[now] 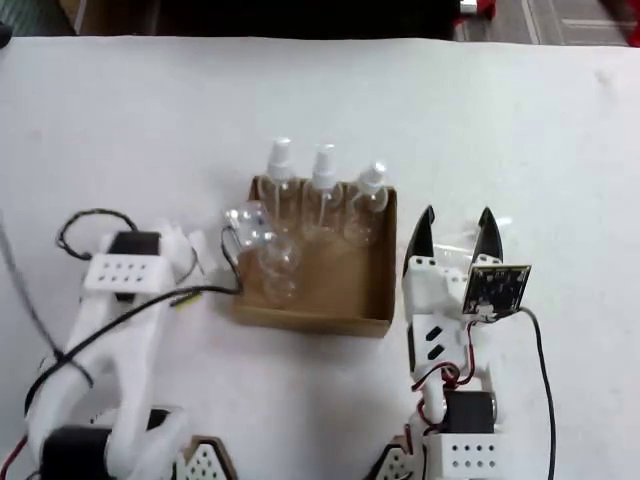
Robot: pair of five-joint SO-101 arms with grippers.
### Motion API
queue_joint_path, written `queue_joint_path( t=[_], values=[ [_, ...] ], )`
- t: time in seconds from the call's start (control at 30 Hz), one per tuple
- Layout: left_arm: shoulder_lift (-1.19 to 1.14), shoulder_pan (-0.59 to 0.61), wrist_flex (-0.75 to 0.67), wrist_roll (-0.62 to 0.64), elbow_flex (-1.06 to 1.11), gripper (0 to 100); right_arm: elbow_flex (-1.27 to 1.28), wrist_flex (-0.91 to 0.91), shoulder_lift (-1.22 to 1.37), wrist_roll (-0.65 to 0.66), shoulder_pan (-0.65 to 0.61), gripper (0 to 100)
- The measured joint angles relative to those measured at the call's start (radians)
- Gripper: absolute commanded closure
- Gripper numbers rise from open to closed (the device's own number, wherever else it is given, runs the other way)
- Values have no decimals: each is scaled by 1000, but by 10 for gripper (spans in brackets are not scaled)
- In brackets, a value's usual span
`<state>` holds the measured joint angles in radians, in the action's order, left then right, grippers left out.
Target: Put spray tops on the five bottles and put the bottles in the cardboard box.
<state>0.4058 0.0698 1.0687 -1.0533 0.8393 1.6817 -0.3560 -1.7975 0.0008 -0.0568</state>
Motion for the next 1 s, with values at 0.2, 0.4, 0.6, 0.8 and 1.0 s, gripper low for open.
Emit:
queue_joint_path(
  t=[0.2,0.4,0.6,0.8,1.0],
  values=[
    [256,0,333,0,-245,977,0,0,0,0,0,755],
    [566,0,437,35,-356,976,0,0,0,0,0,755],
    [753,-77,385,351,-362,976,0,0,0,0,0,822],
    [763,-302,307,721,-364,976,-9,0,0,0,0,955],
    [793,-511,261,779,-356,976,-95,-124,-2,0,0,983]
  ],
)
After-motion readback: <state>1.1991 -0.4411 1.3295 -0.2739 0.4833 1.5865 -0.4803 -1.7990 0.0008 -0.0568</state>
